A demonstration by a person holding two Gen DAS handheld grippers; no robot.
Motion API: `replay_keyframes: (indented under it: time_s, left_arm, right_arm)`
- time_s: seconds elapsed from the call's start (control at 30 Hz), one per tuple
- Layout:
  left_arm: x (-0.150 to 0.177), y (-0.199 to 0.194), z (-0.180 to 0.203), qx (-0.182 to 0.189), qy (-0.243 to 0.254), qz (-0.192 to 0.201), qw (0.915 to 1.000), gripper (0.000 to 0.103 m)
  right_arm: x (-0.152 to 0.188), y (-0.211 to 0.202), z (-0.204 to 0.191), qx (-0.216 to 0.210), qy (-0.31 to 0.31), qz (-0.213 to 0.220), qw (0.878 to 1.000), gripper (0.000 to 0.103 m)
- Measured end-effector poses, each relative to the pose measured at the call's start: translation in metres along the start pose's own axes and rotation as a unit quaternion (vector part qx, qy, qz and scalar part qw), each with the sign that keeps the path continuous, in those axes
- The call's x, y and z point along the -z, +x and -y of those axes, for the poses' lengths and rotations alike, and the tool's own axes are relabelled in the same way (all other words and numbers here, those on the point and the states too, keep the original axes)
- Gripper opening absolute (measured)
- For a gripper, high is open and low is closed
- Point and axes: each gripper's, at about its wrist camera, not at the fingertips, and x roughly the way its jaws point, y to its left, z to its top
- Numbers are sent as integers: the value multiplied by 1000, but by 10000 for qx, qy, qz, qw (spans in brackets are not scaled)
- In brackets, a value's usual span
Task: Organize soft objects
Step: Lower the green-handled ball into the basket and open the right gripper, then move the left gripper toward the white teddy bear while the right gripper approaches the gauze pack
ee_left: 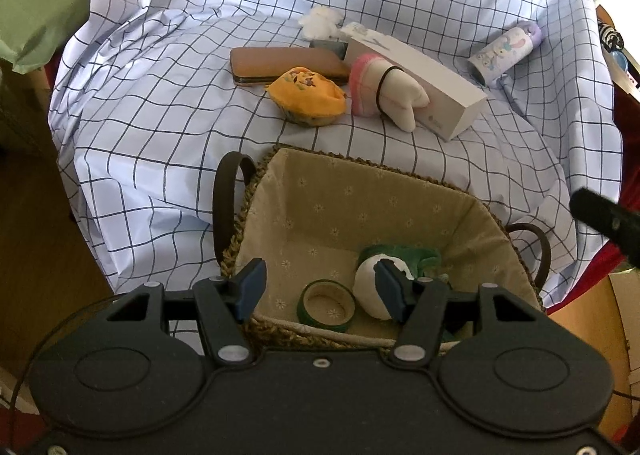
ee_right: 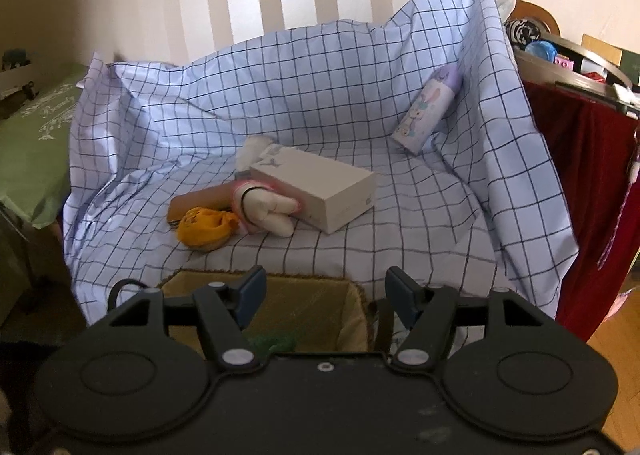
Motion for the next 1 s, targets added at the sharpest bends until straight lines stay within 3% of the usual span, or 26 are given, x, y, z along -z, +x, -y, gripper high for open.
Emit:
replay_keyframes:
  time_s: [0.33, 0.6, 0.7, 0.87, 1.0]
  left_arm:
    - [0, 2, -4, 151, -43, 48, 9999, 57]
    - [1, 1, -4, 187, -33, 90, 9998, 57]
    - [2, 1, -4, 185, 19, 105, 9998, 57]
    - [2, 1, -3, 141, 130, 89, 9998, 57]
    - [2, 2, 0, 48, 265, 84, 9996, 57]
  right_arm:
    - [-24, 37, 9, 642, -411, 413, 9962, 69]
    - [-34, 97, 21, 1068, -828, 140, 9907, 69]
    - [-31, 118, 25, 1061, -843, -41, 9908, 69]
    - [-31, 138, 36, 635, -366, -227, 9971, 69]
    - [-35, 146, 38, 758, -279, -219, 9965, 69]
